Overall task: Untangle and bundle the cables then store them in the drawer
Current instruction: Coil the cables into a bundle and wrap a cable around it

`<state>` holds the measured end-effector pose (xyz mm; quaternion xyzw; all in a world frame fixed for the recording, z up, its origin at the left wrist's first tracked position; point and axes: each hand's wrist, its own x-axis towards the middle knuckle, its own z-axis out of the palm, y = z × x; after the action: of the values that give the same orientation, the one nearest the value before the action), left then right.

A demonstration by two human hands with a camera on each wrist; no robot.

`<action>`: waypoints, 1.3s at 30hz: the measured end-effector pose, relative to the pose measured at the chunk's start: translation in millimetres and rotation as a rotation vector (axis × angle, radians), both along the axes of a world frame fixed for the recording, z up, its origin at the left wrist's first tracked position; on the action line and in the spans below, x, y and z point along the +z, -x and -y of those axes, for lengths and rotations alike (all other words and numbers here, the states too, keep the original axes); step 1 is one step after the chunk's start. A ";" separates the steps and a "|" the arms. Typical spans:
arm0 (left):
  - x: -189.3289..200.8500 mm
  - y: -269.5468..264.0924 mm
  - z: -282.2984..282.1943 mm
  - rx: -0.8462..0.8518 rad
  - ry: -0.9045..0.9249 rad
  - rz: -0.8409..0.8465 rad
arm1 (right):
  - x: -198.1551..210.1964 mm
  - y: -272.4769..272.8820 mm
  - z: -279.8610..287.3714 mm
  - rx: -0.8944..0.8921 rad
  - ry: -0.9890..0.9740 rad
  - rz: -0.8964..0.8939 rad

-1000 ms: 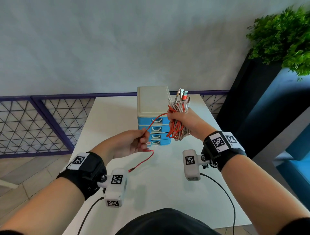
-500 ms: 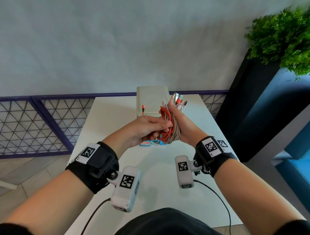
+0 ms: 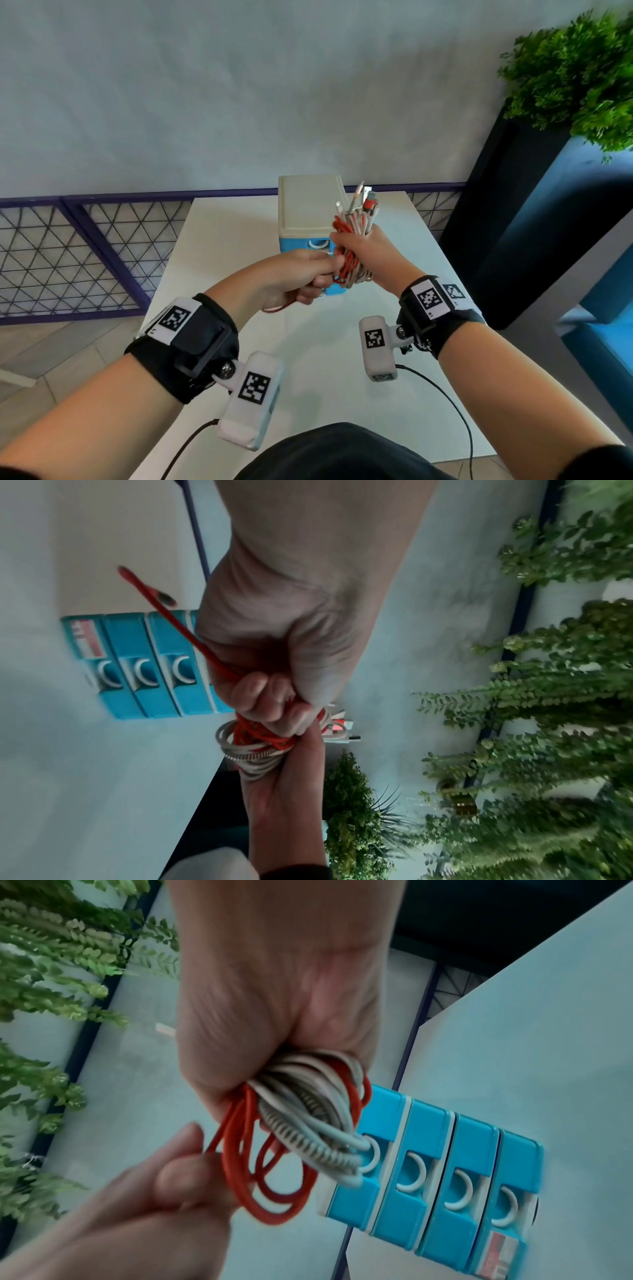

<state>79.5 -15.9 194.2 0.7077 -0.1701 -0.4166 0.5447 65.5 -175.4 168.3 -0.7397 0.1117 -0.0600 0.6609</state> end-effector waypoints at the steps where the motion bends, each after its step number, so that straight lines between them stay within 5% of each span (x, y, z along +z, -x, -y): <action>1: -2.7 0.1 -3.8 -0.021 0.029 -0.075 | -0.3 -1.9 4.9 -0.067 -0.011 0.013; 6: -26.3 -0.8 -29.8 -0.225 -0.071 -0.279 | 10.7 -1.5 36.0 -0.314 -0.181 0.076; 10: -45.7 -7.4 -34.7 -0.307 -0.402 0.197 | 17.1 1.5 42.3 -0.251 -0.290 0.066; 13: -43.7 -15.8 -25.3 -0.108 -0.470 0.511 | 16.8 3.4 36.3 -0.114 -0.298 0.035; 17: -32.5 -32.0 -15.3 0.172 -0.310 0.664 | 17.5 4.5 24.4 0.071 -0.219 -0.054; 24: -10.0 -41.0 -2.5 0.244 -0.209 0.810 | 13.0 2.9 -0.1 0.300 -0.102 -0.112; 29: -12.2 -36.2 -3.3 0.284 -0.236 0.626 | 9.8 0.4 -5.9 0.326 -0.047 -0.160; 35: -9.0 -33.0 -9.8 0.398 -0.009 0.112 | 1.5 -4.5 -3.8 0.186 0.007 -0.176; 39: -4.3 -29.6 -13.1 0.387 0.068 0.048 | -0.3 -2.3 -3.5 0.190 -0.005 -0.126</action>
<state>109.0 -2.8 189.8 0.7181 -0.0579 -0.2809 0.6340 67.8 -171.9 168.0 -0.7477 0.0826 0.0501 0.6569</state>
